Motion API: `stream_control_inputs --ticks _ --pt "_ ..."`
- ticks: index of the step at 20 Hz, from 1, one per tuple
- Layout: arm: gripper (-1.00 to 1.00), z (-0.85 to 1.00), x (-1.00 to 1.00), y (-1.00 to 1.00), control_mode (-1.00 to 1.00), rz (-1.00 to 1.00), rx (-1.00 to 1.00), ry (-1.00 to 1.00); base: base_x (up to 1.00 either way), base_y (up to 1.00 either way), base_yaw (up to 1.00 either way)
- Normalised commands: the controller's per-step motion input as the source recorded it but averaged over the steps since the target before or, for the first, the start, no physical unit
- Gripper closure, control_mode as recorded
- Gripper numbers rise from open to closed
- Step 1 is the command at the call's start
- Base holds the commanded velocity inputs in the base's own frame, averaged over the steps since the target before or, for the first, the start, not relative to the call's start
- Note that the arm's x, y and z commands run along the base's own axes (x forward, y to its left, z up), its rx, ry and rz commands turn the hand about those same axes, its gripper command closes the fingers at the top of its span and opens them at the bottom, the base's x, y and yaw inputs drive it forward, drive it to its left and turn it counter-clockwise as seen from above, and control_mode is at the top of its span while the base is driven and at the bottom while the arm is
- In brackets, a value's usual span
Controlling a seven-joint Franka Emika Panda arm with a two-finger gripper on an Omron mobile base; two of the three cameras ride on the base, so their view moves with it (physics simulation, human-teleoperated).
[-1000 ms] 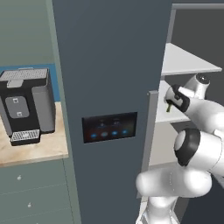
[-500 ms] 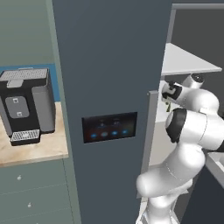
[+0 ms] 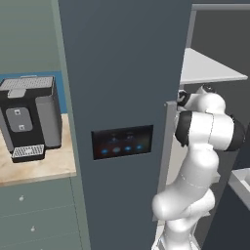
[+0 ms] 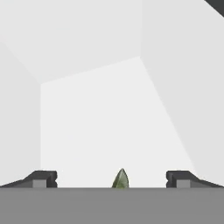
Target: Take the lemon wedge from the fridge and place it on the plate with fish on the dining counter.
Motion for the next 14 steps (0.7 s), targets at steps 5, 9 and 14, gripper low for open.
stream_control_inputs --ticks 5,9,14 --pt "-1.0 -0.17 0.4 0.0 -1.0 0.0 0.01 0.01 0.0 0.0 0.0" --pt "-1.0 -0.28 0.19 0.05 -1.0 0.0 0.0 0.03 0.0 0.0 0.0" --pt "-1.0 -0.16 -0.36 0.54 -1.0 0.01 -0.06 -0.11 0.0 0.0 0.0"
